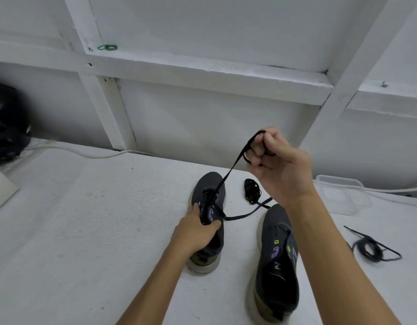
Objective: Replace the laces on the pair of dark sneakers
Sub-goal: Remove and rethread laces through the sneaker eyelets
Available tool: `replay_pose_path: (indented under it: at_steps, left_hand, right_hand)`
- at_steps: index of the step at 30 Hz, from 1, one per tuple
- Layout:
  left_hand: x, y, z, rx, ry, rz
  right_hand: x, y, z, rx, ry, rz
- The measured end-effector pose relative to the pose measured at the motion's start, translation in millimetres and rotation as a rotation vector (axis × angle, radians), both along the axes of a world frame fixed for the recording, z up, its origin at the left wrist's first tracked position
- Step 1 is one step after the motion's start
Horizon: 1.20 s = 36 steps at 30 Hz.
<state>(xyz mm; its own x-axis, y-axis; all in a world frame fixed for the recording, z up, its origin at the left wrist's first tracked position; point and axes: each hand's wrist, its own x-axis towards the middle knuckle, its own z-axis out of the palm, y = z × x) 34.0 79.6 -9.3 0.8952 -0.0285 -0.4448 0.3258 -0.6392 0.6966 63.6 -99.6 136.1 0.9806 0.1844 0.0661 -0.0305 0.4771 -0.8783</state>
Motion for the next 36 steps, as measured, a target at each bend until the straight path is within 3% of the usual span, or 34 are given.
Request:
replay_pose_path:
  at_steps: [3, 7, 9, 13, 16, 18, 20, 25, 30, 33, 36]
  left_hand:
    - [1, 0, -1, -0.007, -0.006, 0.005]
    - [2, 0, -1, -0.007, -0.03, 0.04]
    - [3, -1, 4, 0.019, -0.156, 0.059]
    - [15, -5, 23, 0.044, -0.574, 0.108]
    - [29, 10, 32, -0.181, -0.562, 0.407]
    - [38, 35, 30, -0.194, -0.537, 0.587]
    - [43, 64, 20, -0.142, -0.49, 0.706]
    - [32, 113, -16, 0.115, -0.292, 0.732]
    - [21, 100, -22, 0.323, -0.371, 0.506]
    - [23, 77, -8, 0.185, -0.602, 0.307]
    - [25, 52, 13, -0.047, -0.685, -0.063]
  right_hand:
    - [-2, 2, 2, 0.076, -0.008, -0.043]
    - [-1, 5, 3, -0.07, -0.055, -0.012]
    - [2, 6, 5, -0.264, -0.127, 0.025]
    - [4, 14, 7, -0.552, -0.283, 0.111]
    - [10, 13, -4, -0.939, -0.253, 0.066]
    - [14, 10, -23, -1.329, -0.206, 0.03]
    - [12, 7, -46, -1.533, -0.116, 0.027]
    - [6, 6, -101, -1.643, 0.094, 0.23]
    - [3, 12, -118, -1.632, -0.002, 0.255]
    - [6, 10, -109, -1.422, 0.024, 0.244]
    - [8, 9, -88, -1.178, 0.002, 0.179]
